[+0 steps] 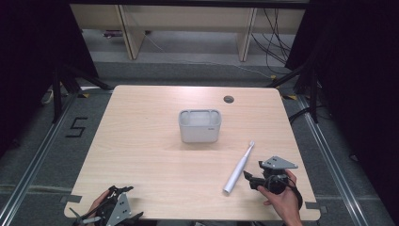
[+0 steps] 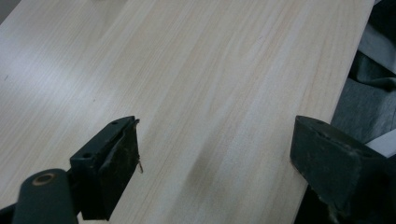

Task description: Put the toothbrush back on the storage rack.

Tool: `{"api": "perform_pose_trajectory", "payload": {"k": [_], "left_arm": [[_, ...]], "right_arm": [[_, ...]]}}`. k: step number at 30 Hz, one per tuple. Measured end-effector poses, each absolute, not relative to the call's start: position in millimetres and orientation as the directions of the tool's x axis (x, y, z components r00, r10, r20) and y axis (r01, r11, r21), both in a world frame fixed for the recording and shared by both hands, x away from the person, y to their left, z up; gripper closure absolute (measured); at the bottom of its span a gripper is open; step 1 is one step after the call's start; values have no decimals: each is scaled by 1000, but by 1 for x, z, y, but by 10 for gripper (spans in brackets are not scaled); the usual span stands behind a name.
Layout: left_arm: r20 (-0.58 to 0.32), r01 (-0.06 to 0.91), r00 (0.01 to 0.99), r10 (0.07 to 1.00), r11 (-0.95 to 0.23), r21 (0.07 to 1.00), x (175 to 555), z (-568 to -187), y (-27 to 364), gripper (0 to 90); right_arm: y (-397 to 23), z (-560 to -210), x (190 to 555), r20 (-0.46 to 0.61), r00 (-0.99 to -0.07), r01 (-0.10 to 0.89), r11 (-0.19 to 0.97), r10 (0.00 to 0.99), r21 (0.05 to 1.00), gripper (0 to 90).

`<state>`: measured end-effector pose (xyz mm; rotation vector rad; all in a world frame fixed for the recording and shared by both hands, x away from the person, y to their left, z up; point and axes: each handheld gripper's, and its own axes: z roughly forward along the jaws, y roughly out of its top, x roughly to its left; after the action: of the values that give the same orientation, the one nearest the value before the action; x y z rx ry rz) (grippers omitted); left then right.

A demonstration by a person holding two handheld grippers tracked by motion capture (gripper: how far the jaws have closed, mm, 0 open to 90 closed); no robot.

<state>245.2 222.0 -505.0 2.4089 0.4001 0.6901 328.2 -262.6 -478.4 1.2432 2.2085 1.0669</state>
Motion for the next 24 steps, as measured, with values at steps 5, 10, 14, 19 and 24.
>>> {"api": "perform_pose_trajectory", "payload": {"k": [5,10,14,19,24], "left_arm": [[388,113,813,434,-772,626,245,-506,222,151],[380,119,820,427,-778,617,245,-505,222,151],[397,113,806,438,-773,624,245,-507,221,151],[393,115,810,436,-775,622,245,-507,221,151],[394,114,809,436,-774,623,245,-507,221,151]], "right_arm": [[-258,-477,329,14,-559,533,346,829,772,375],[-248,-472,326,30,-571,530,340,821,777,569],[-241,-471,329,13,-609,501,372,793,781,681],[-229,-475,331,-2,-639,497,416,769,761,780],[-217,-476,334,-22,-668,470,445,744,762,863]]}}
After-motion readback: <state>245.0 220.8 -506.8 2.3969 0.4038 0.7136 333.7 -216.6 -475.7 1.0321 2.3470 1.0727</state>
